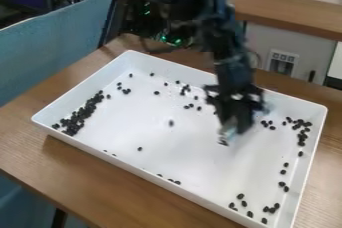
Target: Sweep into pile
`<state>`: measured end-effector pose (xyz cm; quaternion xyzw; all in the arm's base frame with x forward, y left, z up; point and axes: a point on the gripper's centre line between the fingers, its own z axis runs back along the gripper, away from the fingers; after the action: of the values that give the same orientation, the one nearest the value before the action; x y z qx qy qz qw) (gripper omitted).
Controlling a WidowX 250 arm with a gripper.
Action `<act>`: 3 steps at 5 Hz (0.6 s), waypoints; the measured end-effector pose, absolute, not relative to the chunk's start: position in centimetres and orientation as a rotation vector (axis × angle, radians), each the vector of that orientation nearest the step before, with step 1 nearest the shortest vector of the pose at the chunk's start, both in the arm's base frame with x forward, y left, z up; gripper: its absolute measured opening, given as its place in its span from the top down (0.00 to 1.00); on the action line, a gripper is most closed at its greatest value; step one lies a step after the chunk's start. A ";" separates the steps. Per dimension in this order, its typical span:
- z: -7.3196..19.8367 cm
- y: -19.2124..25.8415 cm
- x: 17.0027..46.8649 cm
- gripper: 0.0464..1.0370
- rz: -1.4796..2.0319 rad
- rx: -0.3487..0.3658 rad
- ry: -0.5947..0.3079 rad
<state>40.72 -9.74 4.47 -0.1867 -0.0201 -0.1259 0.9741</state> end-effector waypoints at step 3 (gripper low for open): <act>2.7 -16.5 43.6 0.66 -0.346 -0.447 0.007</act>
<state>43.64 -16.50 2.69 -0.2205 0.0035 -0.1708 0.9603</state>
